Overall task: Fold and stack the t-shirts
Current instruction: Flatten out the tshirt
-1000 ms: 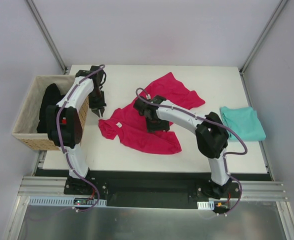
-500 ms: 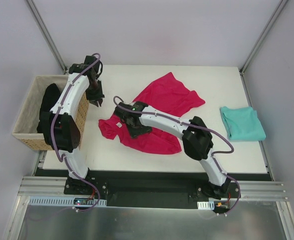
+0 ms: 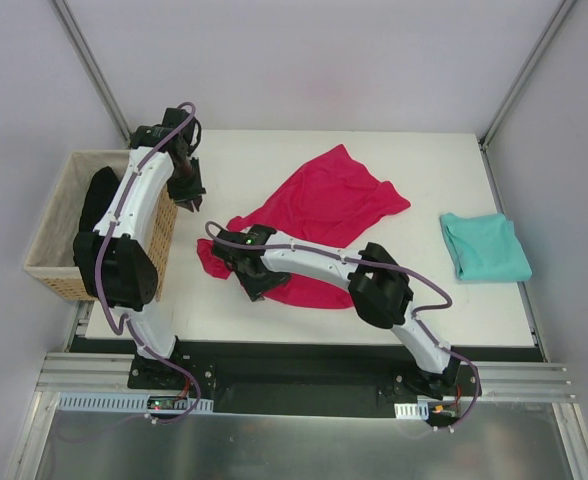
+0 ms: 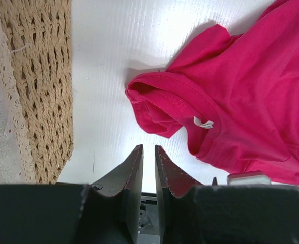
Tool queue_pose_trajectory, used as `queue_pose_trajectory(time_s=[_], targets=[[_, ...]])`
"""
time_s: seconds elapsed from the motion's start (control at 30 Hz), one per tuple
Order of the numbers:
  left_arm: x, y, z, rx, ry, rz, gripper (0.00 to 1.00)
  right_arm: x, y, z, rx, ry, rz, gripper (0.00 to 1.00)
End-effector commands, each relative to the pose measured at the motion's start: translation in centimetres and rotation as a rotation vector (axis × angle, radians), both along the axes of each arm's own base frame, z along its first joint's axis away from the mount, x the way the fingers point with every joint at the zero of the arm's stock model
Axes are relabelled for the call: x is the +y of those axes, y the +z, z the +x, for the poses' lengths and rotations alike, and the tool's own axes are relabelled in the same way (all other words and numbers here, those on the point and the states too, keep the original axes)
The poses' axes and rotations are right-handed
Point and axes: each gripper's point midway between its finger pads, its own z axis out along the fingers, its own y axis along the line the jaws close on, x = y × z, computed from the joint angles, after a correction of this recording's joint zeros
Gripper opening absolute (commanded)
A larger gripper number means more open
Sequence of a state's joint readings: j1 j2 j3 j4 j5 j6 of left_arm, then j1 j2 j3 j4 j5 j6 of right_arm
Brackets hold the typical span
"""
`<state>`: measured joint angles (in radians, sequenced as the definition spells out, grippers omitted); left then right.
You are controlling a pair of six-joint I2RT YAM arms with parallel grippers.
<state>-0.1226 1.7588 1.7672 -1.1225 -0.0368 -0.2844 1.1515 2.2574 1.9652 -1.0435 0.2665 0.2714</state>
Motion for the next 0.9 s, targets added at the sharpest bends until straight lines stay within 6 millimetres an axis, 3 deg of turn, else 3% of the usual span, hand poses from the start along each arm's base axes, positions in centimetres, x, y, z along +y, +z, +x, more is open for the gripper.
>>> queue_pose_trajectory(time_s=[0.0, 0.6, 0.67, 0.77, 0.8, 0.87], targets=[[1.0, 2.1, -1.1, -0.034, 0.024, 0.023, 0.14, 1.2, 1.0, -0.5, 0.006, 0.045, 0.033, 0.63], [1.7, 2.3, -2.0, -0.035, 0.022, 0.060, 0.14, 0.6, -1.4, -2.1, 0.064, -0.015, 0.032, 0.58], [1.8, 2.3, -2.0, -0.037, 0.023, 0.063, 0.14, 0.6, -1.5, -2.1, 0.066, -0.022, 0.034, 0.53], [1.8, 2.4, -2.1, -0.038, 0.023, 0.063, 0.14, 0.3, -1.7, -2.4, 0.071, -0.033, 0.029, 0.36], [1.8, 2.3, -2.1, -0.037, 0.023, 0.063, 0.14, 0.3, -1.8, -2.3, 0.072, -0.043, 0.032, 0.26], [1.8, 2.2, -2.1, -0.032, 0.023, 0.065, 0.14, 0.0, -1.9, -2.5, 0.075, -0.052, 0.024, 0.20]])
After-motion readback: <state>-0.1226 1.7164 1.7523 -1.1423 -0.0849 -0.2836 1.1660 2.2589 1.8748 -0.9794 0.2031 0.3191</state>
